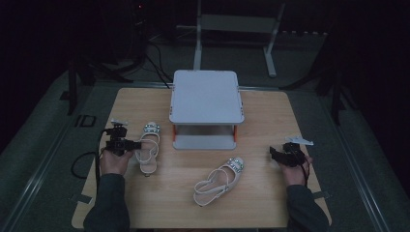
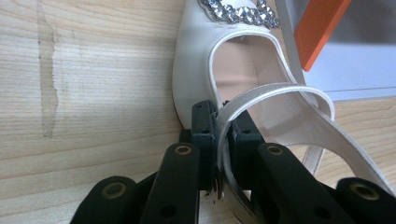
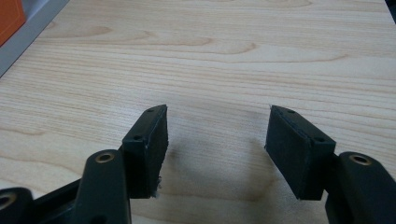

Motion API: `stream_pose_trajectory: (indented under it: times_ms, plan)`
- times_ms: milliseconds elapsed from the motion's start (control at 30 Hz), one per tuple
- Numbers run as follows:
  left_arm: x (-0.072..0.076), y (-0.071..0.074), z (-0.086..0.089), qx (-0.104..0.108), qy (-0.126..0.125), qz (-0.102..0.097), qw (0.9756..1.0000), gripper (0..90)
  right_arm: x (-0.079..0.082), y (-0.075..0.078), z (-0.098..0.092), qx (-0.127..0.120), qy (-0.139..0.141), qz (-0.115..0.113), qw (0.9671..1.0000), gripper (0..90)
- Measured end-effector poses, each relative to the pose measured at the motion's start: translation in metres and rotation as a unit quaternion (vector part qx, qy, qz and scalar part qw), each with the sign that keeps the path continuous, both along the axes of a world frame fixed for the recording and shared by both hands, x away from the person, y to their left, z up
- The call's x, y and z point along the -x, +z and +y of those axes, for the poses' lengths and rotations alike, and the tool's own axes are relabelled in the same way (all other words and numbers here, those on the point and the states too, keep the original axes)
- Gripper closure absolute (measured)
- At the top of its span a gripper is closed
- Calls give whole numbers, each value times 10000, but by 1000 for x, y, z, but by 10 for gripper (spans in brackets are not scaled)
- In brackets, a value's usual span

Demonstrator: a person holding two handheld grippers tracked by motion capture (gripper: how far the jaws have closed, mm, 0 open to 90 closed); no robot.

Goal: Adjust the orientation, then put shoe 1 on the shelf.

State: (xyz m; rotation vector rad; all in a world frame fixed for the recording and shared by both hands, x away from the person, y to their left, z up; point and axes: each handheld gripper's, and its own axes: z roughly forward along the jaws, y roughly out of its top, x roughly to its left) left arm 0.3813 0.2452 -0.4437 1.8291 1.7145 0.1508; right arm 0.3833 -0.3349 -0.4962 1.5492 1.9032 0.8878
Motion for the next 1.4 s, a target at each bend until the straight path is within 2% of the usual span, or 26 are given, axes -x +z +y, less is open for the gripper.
stream_pose_trajectory:
  times_ms: [367, 633, 1400]
  plan:
    - [-1, 8, 7, 105, 41, -81, 9999, 839, 0, 0, 0, 12, 1, 13, 10000, 388]
    - [-3, 22, 11, 180, 60, -212, 9996, 839, -1, -1, 1, 11, 2, 32, 10000, 388]
    - [-12, 53, 18, 264, 54, -382, 9989, 838, -1, -2, 0, -5, -23, 58, 10000, 388]
